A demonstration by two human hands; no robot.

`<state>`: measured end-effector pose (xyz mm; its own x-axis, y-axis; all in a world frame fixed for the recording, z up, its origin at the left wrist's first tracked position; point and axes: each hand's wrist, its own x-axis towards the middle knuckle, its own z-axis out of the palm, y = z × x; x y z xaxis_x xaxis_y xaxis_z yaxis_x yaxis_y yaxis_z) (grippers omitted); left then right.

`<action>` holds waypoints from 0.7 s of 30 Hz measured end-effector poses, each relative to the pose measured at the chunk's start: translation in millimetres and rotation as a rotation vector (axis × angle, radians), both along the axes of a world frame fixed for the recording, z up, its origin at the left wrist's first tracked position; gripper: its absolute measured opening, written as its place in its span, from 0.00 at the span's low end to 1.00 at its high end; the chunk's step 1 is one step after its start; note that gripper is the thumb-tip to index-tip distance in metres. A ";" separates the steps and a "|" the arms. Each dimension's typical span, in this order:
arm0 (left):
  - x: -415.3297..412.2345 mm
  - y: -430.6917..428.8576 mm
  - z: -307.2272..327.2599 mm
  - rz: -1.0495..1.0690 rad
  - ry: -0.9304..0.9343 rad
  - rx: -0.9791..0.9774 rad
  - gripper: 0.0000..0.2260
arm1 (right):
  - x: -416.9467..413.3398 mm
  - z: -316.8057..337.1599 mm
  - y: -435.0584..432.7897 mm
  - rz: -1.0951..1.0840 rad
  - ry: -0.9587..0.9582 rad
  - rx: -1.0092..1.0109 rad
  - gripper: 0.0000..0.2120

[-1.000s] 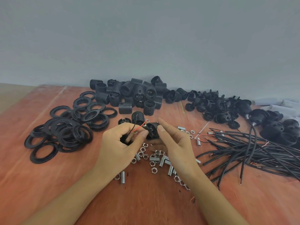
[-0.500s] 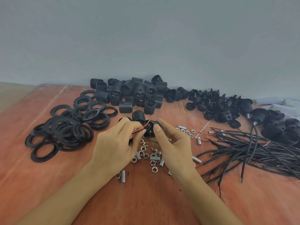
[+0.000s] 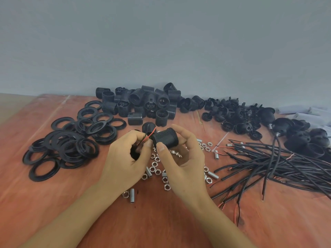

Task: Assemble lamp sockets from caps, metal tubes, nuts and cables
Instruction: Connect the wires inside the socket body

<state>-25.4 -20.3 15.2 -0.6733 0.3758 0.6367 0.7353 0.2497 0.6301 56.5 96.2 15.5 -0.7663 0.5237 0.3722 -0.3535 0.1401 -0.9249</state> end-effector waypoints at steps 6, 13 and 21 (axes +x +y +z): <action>2.3 -0.3 -1.0 -0.075 0.100 -0.011 0.11 | 3.4 5.1 3.2 0.029 0.027 0.071 0.20; 2.8 -0.4 5.0 -0.109 0.067 -0.019 0.11 | 4.6 4.6 6.0 0.083 -0.051 0.165 0.20; 4.8 2.5 8.3 -0.145 -0.246 0.052 0.14 | 2.6 5.0 9.4 0.014 -0.031 0.275 0.20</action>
<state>-20.5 -17.8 23.5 -0.7517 0.4506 0.4815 0.5841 0.1158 0.8034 59.1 105.6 20.6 -0.7858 0.3956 0.4754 -0.3295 0.3827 -0.8631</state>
